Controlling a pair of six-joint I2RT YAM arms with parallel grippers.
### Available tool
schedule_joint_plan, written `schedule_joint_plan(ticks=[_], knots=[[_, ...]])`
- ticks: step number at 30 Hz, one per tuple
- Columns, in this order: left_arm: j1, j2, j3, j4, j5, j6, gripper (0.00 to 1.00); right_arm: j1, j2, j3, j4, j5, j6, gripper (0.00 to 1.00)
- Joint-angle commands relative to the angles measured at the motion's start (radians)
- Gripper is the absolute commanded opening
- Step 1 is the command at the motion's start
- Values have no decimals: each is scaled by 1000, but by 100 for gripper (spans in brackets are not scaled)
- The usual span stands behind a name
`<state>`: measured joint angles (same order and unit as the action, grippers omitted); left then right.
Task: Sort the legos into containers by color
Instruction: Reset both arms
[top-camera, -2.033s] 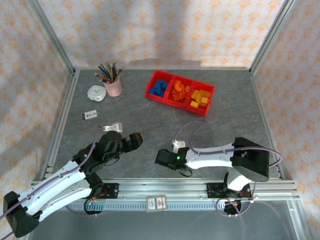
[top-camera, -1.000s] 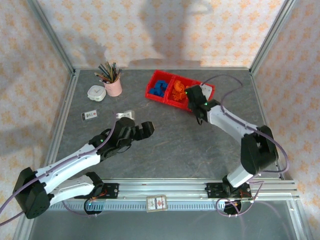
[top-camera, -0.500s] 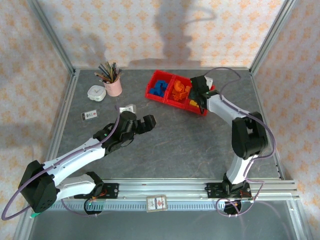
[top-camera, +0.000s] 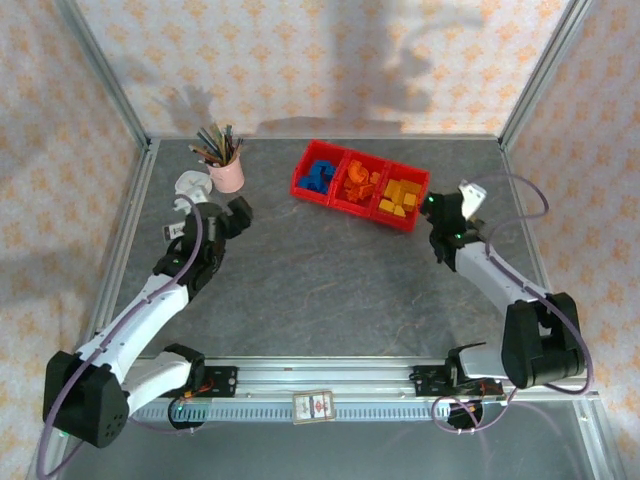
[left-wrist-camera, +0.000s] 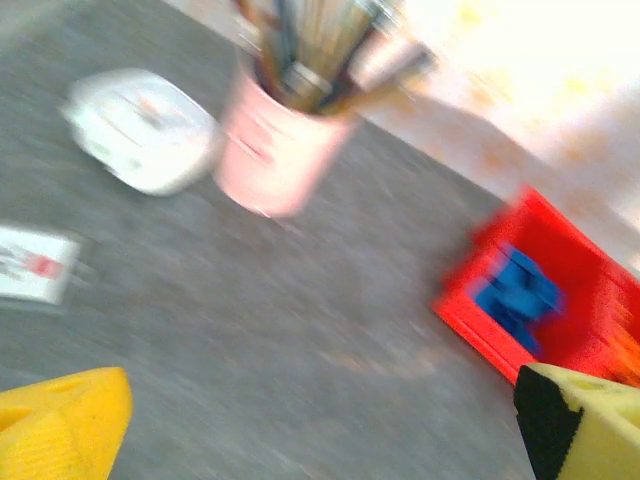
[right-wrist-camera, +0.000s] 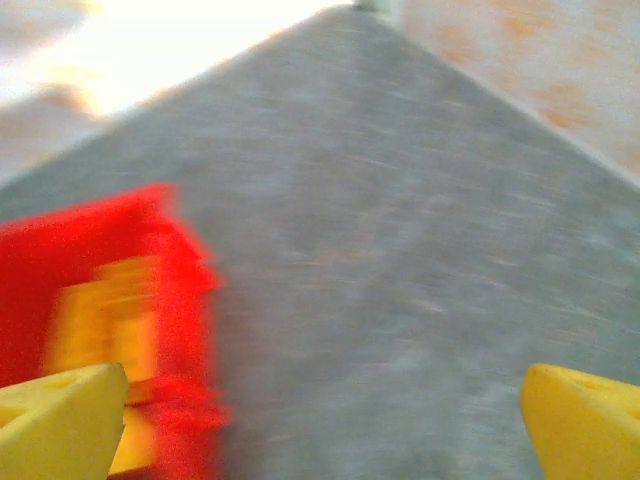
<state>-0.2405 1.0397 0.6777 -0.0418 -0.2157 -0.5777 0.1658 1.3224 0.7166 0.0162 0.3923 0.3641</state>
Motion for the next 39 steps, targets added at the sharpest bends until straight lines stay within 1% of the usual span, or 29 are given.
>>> schedule_joint_plan(ticks=[1, 2, 3, 6, 7, 9, 10, 11, 12, 13, 14, 15, 17, 19, 20, 21, 22, 23, 24, 26, 28, 30, 32, 39], knots=[[63, -12, -92, 169, -212, 158, 99, -34, -16, -153, 301, 144, -42, 100], [80, -10, -121, 221, -269, 192, 99, -38, -10, -211, 409, 159, -86, 100], [98, -4, -154, 287, -304, 228, 99, -48, 6, -263, 510, 146, -122, 100], [162, 45, -283, 550, -280, 311, 99, -75, 61, -357, 724, 39, -198, 100], [175, 70, -310, 615, -276, 328, 99, -77, 61, -332, 688, -4, -204, 100], [185, 136, -374, 789, -240, 384, 99, -77, 70, -350, 797, -121, -282, 100], [186, 166, -407, 898, -222, 408, 99, -77, 77, -373, 873, -157, -313, 100], [187, 201, -438, 1002, -189, 436, 99, -77, 90, -397, 951, -169, -336, 100], [187, 234, -463, 1091, -158, 462, 99, -79, 94, -395, 959, -168, -354, 100], [187, 266, -482, 1162, -137, 482, 99, -82, 100, -408, 1014, -173, -368, 100], [187, 311, -499, 1256, -123, 510, 100, -93, 112, -418, 1042, -204, -372, 100], [187, 347, -511, 1324, -112, 523, 99, -102, 124, -411, 1035, -243, -372, 100], [194, 432, -510, 1383, -76, 524, 99, -106, 177, -457, 1168, -306, -400, 100], [194, 527, -528, 1555, 9, 576, 99, -108, 191, -501, 1243, -306, -393, 100], [191, 512, -519, 1513, 24, 579, 99, -109, 210, -494, 1251, -302, -391, 100], [193, 477, -495, 1394, 17, 563, 99, -110, 204, -485, 1218, -304, -389, 100], [193, 479, -468, 1340, -8, 549, 100, -115, 201, -480, 1210, -312, -387, 100], [202, 502, -476, 1397, 0, 550, 100, -115, 208, -483, 1226, -311, -388, 100], [211, 506, -479, 1416, 2, 546, 100, -115, 202, -481, 1210, -313, -387, 100], [211, 485, -467, 1351, 2, 532, 100, -115, 198, -493, 1234, -314, -394, 100], [211, 503, -485, 1420, -11, 539, 100, -115, 198, -491, 1231, -316, -392, 100], [211, 494, -475, 1381, -12, 532, 100, -115, 196, -491, 1226, -316, -393, 100], [211, 500, -479, 1402, -10, 538, 100, -115, 196, -491, 1226, -316, -392, 100], [211, 497, -477, 1394, -9, 537, 100, -115, 202, -486, 1220, -321, -397, 100]])
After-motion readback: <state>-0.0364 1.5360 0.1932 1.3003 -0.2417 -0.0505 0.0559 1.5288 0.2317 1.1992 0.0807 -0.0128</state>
